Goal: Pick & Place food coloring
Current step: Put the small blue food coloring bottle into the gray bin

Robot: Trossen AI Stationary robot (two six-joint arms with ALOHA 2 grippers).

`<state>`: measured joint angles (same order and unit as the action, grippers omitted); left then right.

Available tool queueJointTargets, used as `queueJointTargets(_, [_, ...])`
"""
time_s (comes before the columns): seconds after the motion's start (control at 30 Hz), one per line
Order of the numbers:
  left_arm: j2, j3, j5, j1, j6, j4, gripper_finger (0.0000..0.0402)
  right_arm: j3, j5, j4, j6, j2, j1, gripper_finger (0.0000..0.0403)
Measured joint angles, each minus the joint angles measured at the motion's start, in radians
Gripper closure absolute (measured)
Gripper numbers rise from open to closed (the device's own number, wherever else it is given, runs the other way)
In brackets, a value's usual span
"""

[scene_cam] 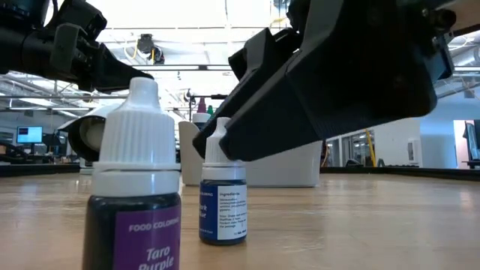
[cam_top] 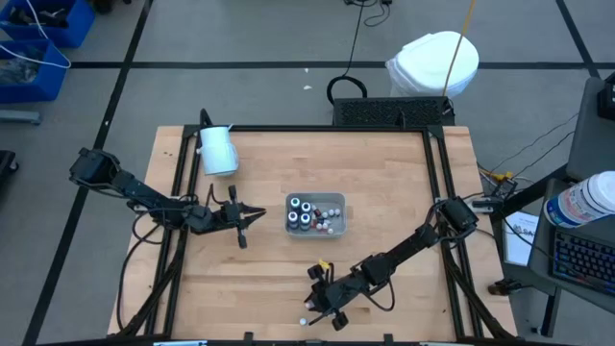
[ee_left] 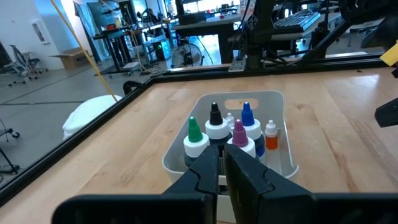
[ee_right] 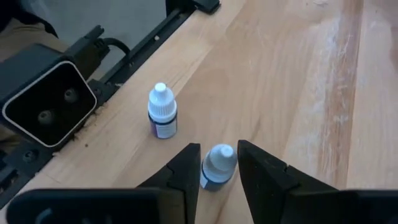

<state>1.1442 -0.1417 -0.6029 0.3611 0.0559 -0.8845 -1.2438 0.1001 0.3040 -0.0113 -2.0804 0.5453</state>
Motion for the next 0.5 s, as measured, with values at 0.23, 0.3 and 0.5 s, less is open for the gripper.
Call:
queueJointTargets(0.23, [0.0,0.0,0.0,0.0,0.0,0.0,0.0366,0.0,-0.001,0.013,0.0,0.0,0.0,0.0308])
queueJointTargets(0.3, [0.0,0.0,0.0,0.0,0.001,0.0,0.0366,0.0,-0.016,0.014,0.003,0.0,0.0,0.0308])
queueJointTargets(0.5, [0.0,0.0,0.0,0.0,0.002,0.0,0.0366,0.0,-0.028,0.008,0.008,0.0,0.0,0.0321])
